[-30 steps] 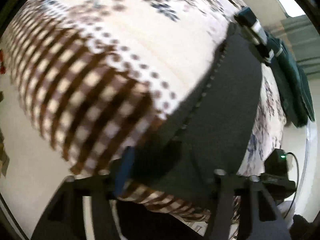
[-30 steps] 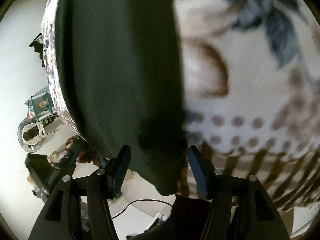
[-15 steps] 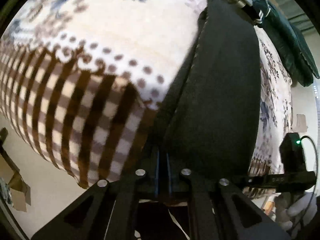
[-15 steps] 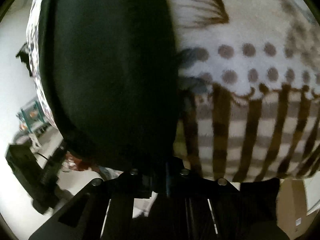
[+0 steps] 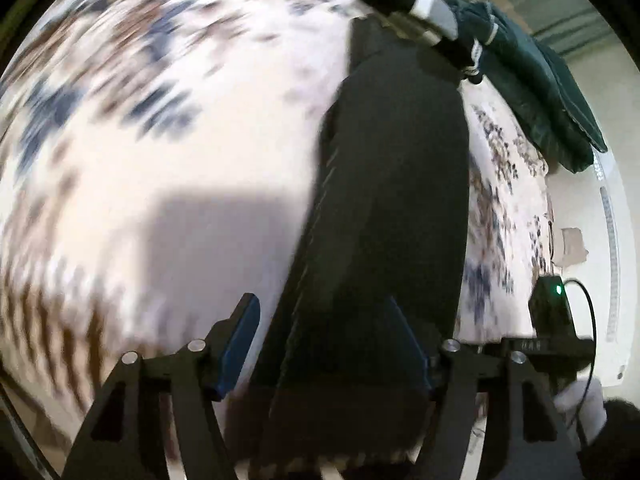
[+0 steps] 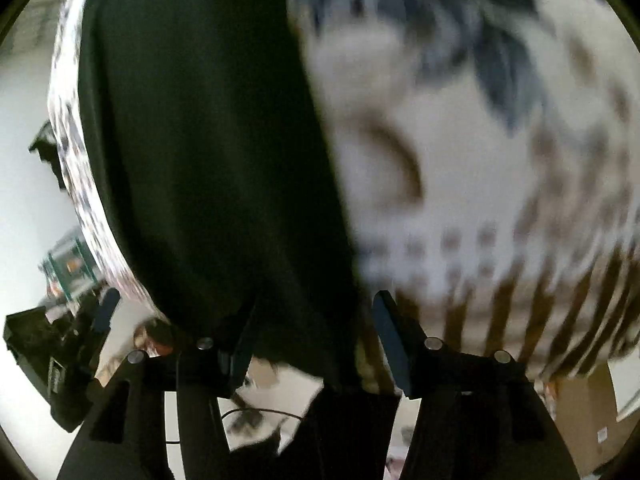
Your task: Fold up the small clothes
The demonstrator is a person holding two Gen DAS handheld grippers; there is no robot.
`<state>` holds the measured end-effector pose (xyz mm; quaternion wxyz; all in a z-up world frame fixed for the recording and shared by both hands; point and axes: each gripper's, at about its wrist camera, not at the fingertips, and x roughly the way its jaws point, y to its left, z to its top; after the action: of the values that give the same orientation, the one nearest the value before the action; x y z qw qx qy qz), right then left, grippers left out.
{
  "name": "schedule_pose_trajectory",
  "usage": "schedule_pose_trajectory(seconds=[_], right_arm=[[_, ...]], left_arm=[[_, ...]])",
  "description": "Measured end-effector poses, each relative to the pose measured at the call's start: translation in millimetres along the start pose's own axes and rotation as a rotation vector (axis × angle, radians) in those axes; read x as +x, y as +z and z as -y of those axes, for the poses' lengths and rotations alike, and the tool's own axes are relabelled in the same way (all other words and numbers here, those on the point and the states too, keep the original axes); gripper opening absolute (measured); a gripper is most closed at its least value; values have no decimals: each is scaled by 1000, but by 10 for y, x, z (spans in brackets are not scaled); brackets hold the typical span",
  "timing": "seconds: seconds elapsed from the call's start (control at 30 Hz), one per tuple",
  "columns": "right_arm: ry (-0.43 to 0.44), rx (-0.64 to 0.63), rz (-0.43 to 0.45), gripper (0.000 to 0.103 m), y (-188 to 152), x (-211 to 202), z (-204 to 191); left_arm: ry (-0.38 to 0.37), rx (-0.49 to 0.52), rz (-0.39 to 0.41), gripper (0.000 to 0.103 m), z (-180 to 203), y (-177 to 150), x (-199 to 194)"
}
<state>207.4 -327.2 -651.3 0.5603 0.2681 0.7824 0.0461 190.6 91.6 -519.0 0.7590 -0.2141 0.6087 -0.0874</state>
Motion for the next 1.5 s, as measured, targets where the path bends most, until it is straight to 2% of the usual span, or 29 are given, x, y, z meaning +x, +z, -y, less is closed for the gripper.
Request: schedule_pose_trajectory(seconds=[0.07,0.13,0.17,0.27,0.37,0.47,0.57,0.67,0.8,0.93,0.97,1.0,1.03,1.1,1.13,1.2,1.23,1.33,1.43,1.5], right_arm=[[17,31,39,59,182,-37,-32],[24,48,70,59,262,-54,-104],[30,53,82,59,287,-60,-143],[36,54,110,59,284,-52,-261],[32,47,107,59,274,12,-331],[56,44,98,59,470,-56,-382],[106,38,130,59,706,-215,-445],[164,35,198,59,1084,-398,-587],[191,-11,312,59,1744,-638,-870],[220,-38,379,59,2496,-754,-1194],[226,-36,390,59,2644,-746,-1277],[231,-35,400,59,2863,-800,-1278],[243,-31,413,59,3041,-817,-1276],[236,-2,391,59,3256,-746,-1339],[242,10,382,50,3339,-729,-1373],[211,-16,422,20,3329,-773,-1506],[206,-28,437,16,3353,-784,-1563],[167,-37,488,9,3385,-817,-1716],[142,-13,452,9,3610,-707,-1783],[132,-22,431,9,3584,-699,-1859]], left_arm=[[81,67,10,64,155,288,306],[227,121,-23,64,101,466,593],[269,119,-40,66,13,517,665],[244,51,-51,66,-406,573,615],[227,11,-71,64,-594,593,464],[146,-47,-58,64,-653,788,343],[15,-70,-17,64,-534,1232,379],[-72,-11,42,64,-247,1882,600],[-92,91,65,64,143,2651,1070],[-77,143,36,64,327,3126,1443],[-70,156,39,62,361,3206,1503],[-59,177,56,49,399,3252,1520],[-44,194,72,11,419,3297,1540],[-78,179,82,11,393,3360,1530],[-98,176,108,10,346,3337,1474],[-112,168,136,10,291,3326,1393],[-126,149,147,10,223,3323,1360],[-175,47,115,10,-41,3401,1478],[-168,47,86,15,-64,3400,1535],[-168,47,65,25,19,3387,1481]])
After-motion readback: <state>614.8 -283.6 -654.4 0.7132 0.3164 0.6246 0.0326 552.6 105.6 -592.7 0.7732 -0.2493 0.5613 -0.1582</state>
